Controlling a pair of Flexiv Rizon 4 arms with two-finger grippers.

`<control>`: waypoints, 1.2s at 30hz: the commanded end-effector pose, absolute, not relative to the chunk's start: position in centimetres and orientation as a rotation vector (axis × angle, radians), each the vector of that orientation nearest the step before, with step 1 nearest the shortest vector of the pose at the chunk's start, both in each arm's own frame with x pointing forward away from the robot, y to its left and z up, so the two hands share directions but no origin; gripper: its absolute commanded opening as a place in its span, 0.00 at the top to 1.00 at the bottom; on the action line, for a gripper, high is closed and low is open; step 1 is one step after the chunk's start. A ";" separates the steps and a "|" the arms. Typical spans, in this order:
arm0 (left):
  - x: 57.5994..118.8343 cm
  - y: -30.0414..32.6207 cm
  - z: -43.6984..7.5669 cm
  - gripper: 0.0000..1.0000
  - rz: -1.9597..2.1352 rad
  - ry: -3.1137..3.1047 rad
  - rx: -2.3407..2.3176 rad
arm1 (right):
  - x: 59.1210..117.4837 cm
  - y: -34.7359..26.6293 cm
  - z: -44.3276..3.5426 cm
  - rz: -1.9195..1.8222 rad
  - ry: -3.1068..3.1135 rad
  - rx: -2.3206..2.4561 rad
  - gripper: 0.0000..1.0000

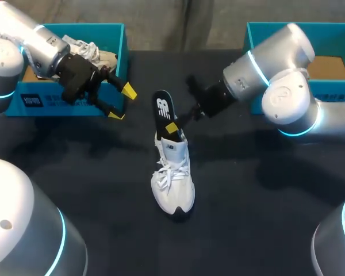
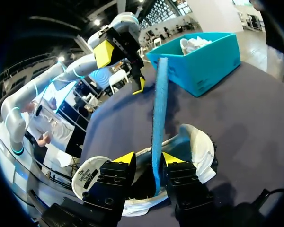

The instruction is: Take the shoe out of the shoebox, open the shoe tongue, remove and reinsert the insole, then place the shoe into the shoebox

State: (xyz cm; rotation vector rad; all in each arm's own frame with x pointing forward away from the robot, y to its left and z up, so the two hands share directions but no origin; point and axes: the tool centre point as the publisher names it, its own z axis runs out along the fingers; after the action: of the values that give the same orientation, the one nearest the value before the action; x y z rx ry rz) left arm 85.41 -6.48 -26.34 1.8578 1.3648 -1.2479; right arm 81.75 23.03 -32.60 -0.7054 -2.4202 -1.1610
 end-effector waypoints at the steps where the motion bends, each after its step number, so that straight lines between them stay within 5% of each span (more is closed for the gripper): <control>1: 85.4 -6.5 -26.4 0.00 -1.246 1.364 1.859 | 82.2 24.1 -33.6 -1.156 -2.410 -0.694 0.68; 4: 85.4 -6.5 -26.4 0.00 -1.246 1.364 1.859 | 82.3 24.4 -34.0 -1.143 -2.404 -0.685 0.75; 7: 85.4 -6.5 -26.4 0.00 -1.246 1.364 1.859 | 82.2 24.4 -34.2 -1.134 -2.402 -0.684 1.00; 25: 85.4 -6.5 -26.4 0.00 -1.246 1.364 1.859 | 80.4 23.6 -35.6 -1.007 -2.391 -0.690 1.00; 27: 85.4 -6.5 -26.4 0.00 -1.246 1.364 1.859 | 80.6 23.6 -35.2 -1.018 -2.397 -0.688 0.81; 29: 85.4 -6.5 -26.4 0.00 -1.246 1.364 1.859 | 80.9 23.7 -34.7 -1.032 -2.409 -0.688 0.72; 36: 85.4 -6.5 -26.4 0.00 -1.246 1.364 1.859 | 82.2 24.0 -33.4 -1.048 -2.442 -0.668 0.72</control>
State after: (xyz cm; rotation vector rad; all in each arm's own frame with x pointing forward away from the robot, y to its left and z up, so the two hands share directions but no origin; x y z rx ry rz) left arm 85.41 -6.48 -26.34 1.8577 1.3649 -1.2479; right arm 81.96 23.90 -33.88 -0.6687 -2.4353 -1.0620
